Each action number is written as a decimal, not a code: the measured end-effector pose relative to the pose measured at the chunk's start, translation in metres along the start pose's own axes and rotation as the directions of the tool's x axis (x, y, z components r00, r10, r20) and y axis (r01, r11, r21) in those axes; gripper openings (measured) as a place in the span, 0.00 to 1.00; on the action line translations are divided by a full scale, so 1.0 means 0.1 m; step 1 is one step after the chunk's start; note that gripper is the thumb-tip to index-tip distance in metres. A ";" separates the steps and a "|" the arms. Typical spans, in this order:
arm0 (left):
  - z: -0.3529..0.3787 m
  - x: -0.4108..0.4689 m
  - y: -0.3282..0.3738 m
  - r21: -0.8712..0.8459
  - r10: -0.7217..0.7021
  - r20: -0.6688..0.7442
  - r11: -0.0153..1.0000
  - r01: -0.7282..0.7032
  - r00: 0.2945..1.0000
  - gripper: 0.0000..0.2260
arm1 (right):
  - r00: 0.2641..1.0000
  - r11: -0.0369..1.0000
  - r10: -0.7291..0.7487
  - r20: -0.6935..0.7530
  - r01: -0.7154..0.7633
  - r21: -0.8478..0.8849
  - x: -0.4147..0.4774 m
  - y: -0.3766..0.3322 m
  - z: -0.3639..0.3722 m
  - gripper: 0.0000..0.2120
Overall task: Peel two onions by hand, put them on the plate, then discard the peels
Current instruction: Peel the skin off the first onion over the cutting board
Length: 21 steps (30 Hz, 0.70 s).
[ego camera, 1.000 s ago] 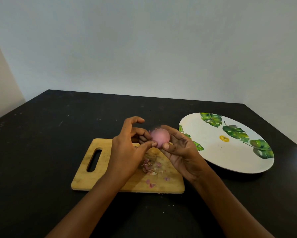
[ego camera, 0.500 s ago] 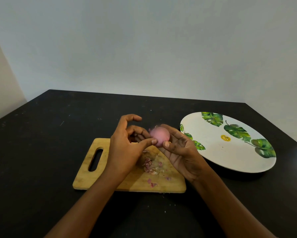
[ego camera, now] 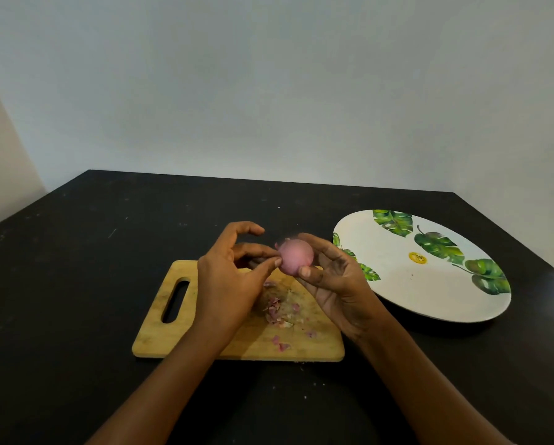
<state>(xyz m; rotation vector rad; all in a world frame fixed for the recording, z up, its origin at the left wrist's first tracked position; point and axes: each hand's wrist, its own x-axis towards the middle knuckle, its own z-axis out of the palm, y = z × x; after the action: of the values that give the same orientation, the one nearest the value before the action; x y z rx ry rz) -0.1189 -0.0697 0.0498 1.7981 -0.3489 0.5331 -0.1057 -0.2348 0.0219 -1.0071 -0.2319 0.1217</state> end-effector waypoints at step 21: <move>0.16 -0.14 -0.05 0.138 0.144 0.189 0.976 -0.171 0.971 0.18 | 0.993 0.973 0.042 -0.107 -0.016 0.229 0.01 -0.03 -0.04 0.37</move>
<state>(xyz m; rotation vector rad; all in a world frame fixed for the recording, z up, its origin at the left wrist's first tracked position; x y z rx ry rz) -0.1255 -0.0842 0.0342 1.9840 -0.5924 0.5224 -0.1038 -0.2390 0.0227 -0.7862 -0.0983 0.1156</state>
